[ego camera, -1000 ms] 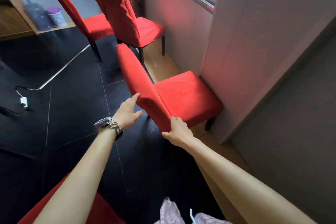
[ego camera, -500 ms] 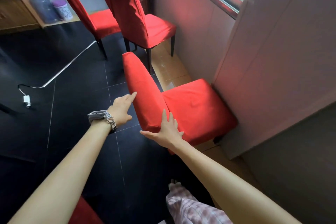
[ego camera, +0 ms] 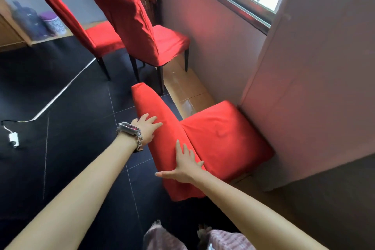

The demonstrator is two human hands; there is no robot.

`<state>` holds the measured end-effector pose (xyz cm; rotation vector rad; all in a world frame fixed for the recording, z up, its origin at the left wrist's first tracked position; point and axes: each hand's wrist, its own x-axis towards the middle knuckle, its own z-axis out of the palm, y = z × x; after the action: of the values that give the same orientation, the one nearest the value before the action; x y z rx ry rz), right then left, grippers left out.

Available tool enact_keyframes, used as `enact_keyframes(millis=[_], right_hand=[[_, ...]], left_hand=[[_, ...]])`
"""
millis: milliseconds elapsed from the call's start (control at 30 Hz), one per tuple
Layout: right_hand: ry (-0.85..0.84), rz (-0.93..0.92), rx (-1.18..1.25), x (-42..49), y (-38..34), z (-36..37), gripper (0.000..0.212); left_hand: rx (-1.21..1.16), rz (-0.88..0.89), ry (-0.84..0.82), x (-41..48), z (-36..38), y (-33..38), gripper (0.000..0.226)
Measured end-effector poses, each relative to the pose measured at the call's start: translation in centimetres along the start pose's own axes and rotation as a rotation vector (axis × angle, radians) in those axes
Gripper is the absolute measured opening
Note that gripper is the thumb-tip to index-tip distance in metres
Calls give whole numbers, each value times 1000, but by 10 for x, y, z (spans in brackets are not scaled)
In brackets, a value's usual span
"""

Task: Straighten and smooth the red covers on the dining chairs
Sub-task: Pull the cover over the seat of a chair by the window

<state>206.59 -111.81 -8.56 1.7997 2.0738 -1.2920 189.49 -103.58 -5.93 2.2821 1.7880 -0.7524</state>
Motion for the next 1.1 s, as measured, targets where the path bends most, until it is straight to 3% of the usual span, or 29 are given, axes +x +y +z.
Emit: enact_keyframes(millis=[67,233,367,500,767,1000,1100], right_hand=[[1,16,-16,9,-8,-2,124],[78,90,-48,25,-39,10,121],[171,166,4,35,-51,22,115],[282,242,133,32,-45,22,101],[381,291,-31,13,-36,50,98],[466,602,394,-5,-26,44,75],[419,752,526,-7,-24,42,76]], left_hand=[[53,63,-7,16,-5,-6,58],[161,290,-62,50,-13,-22,94],[54,329,-24,72,-12,-30,79],[124,349,-51,102,-12,-48,67],[234,357,-102,155,-15,-50,62],[280,210,-81,195,-24,-61,51],[189,155,-87,220,-20,-75,46]])
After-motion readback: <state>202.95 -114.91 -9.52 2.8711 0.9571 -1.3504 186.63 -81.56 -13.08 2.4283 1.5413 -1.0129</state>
